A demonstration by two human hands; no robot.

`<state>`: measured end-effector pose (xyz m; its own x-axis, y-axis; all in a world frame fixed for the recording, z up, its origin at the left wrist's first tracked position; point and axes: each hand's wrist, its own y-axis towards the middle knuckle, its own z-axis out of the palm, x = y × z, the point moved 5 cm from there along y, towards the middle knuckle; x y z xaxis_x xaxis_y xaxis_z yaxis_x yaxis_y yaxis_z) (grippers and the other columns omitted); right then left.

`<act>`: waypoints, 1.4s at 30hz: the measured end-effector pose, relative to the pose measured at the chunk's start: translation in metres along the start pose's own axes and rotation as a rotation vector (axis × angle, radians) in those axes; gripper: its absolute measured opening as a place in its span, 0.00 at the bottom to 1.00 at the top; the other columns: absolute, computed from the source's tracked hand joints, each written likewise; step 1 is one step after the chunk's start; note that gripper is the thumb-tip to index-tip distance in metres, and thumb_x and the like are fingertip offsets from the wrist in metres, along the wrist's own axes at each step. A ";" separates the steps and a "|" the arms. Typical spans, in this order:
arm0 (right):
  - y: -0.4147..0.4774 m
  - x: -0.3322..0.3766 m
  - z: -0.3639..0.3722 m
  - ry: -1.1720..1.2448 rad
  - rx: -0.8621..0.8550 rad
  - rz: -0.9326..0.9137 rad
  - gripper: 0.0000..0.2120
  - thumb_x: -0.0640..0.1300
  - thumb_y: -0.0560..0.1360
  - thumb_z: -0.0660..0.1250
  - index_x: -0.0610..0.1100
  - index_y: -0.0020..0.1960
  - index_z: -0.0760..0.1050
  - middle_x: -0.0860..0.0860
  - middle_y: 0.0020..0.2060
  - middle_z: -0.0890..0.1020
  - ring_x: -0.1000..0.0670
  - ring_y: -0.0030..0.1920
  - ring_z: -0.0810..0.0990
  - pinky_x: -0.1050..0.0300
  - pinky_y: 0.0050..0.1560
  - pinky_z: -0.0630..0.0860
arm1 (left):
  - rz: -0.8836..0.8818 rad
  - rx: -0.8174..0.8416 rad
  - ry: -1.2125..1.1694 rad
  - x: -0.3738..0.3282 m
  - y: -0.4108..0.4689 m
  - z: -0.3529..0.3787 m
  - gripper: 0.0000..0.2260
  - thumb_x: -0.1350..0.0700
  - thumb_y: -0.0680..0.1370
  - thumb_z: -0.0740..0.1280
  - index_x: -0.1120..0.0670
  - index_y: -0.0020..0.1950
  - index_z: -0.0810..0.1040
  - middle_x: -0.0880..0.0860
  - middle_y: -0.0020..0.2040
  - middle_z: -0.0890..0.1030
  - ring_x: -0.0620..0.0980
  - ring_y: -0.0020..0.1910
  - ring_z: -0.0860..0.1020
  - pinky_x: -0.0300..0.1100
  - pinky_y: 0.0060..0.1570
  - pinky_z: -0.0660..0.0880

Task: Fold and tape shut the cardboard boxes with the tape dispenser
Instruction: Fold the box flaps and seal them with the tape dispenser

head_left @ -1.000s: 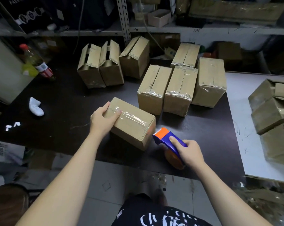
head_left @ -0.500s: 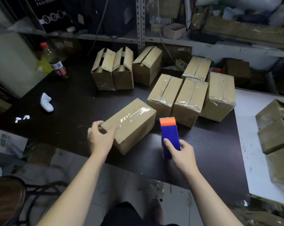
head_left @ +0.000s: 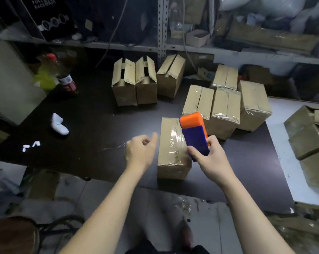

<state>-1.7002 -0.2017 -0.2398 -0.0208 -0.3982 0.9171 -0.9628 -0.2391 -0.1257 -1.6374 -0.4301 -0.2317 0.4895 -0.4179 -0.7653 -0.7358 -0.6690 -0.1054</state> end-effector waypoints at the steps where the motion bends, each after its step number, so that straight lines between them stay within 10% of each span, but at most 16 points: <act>1: -0.005 0.005 0.002 0.009 0.001 -0.010 0.16 0.48 0.75 0.76 0.46 0.49 0.68 0.51 0.40 0.86 0.48 0.43 0.85 0.45 0.47 0.80 | 0.061 0.070 -0.121 -0.008 0.009 -0.003 0.20 0.47 0.80 0.69 0.53 0.30 0.76 0.46 0.27 0.76 0.49 0.33 0.75 0.42 0.36 0.68; 4: -0.021 0.023 0.006 -0.036 -0.044 -0.068 0.16 0.45 0.72 0.78 0.46 0.48 0.70 0.59 0.36 0.83 0.57 0.36 0.81 0.61 0.39 0.76 | 0.183 0.328 -0.408 -0.034 0.026 -0.011 0.05 0.55 0.80 0.71 0.51 0.47 0.86 0.46 0.42 0.86 0.41 0.42 0.81 0.31 0.40 0.73; 8: -0.043 0.036 0.015 -0.039 -0.067 -0.127 0.18 0.44 0.65 0.80 0.47 0.45 0.71 0.51 0.35 0.80 0.52 0.33 0.74 0.59 0.35 0.71 | 0.255 0.547 -0.419 -0.050 0.025 -0.024 0.10 0.50 0.82 0.69 0.50 0.61 0.85 0.47 0.53 0.86 0.42 0.52 0.83 0.33 0.45 0.72; 14: -0.059 0.034 0.023 -0.032 0.013 -0.164 0.24 0.46 0.60 0.81 0.44 0.43 0.66 0.42 0.35 0.77 0.49 0.33 0.69 0.53 0.35 0.68 | 0.256 0.765 -0.528 -0.047 0.017 -0.032 0.13 0.44 0.73 0.73 0.47 0.53 0.88 0.48 0.49 0.87 0.42 0.47 0.81 0.39 0.43 0.72; 18: -0.060 0.036 0.018 -0.040 0.004 -0.176 0.30 0.53 0.58 0.88 0.44 0.43 0.70 0.50 0.35 0.81 0.50 0.34 0.76 0.57 0.35 0.72 | 0.175 0.831 -0.588 -0.042 0.018 -0.028 0.11 0.49 0.69 0.78 0.50 0.50 0.89 0.56 0.52 0.87 0.56 0.54 0.82 0.59 0.56 0.79; 27: -0.053 0.043 0.000 -0.165 -0.063 -0.280 0.20 0.59 0.60 0.85 0.53 0.41 0.77 0.57 0.31 0.78 0.55 0.31 0.72 0.63 0.33 0.67 | 0.278 0.588 -0.469 -0.066 0.018 -0.025 0.01 0.58 0.77 0.75 0.55 0.48 0.87 0.48 0.39 0.86 0.40 0.35 0.81 0.32 0.34 0.74; 42: -0.038 0.017 -0.017 -0.152 -0.349 -0.306 0.20 0.67 0.66 0.77 0.52 0.35 0.75 0.56 0.27 0.76 0.54 0.28 0.70 0.61 0.31 0.66 | 0.591 0.142 -0.342 -0.123 0.039 -0.056 0.05 0.60 0.77 0.75 0.49 0.45 0.86 0.46 0.40 0.85 0.42 0.40 0.83 0.40 0.44 0.82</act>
<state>-1.6686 -0.1837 -0.2133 0.2916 -0.4868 0.8234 -0.9520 -0.0642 0.2992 -1.7006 -0.4390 -0.1059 -0.1693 -0.4547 -0.8744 -0.8989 -0.2926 0.3262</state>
